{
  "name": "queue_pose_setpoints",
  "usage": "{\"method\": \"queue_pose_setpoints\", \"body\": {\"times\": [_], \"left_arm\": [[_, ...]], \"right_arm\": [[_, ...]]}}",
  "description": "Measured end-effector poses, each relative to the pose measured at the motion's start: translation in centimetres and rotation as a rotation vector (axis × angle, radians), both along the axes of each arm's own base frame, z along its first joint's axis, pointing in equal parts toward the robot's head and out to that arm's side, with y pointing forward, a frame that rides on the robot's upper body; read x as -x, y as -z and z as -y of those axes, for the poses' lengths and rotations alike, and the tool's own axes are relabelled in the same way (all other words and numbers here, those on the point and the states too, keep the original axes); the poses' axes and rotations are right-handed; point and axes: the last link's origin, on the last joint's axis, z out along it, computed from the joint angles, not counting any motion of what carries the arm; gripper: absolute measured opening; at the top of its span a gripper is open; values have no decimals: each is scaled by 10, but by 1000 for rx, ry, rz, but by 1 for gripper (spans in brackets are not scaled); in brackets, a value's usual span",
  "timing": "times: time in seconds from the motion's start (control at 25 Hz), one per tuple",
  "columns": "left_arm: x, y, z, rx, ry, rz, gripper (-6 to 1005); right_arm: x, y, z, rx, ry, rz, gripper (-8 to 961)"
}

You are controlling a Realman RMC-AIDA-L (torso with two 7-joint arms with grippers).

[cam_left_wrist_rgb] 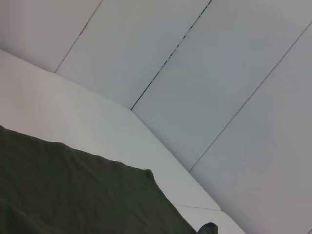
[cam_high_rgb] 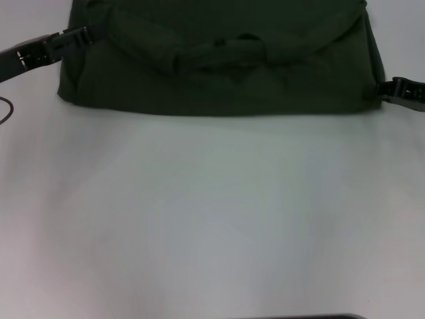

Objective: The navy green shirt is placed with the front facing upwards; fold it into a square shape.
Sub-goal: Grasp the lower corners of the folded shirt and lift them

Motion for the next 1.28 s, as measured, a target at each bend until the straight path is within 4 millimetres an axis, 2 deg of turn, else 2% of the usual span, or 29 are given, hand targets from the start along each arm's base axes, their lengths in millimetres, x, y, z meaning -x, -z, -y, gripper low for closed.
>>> {"method": "queue_pose_setpoints", "body": {"times": [0.16, 0.44, 0.72, 1.0, 1.28], "left_arm": [[2, -1, 0, -3, -8, -8, 907], [10, 1, 4, 29, -13, -79, 905], [19, 14, 5, 91, -15, -209, 902], [32, 22, -4, 50, -101, -280, 900], [34, 36, -19, 43, -138, -357, 897]], "right_arm": [[-2, -1, 2, -2, 5, 0, 76], [-9, -5, 7, -7, 18, 3, 50], [-1, -4, 2, -1, -6, -4, 50], [2, -2, 1, 5, -12, -14, 49], [3, -2, 2, 5, -10, -27, 49]]}}
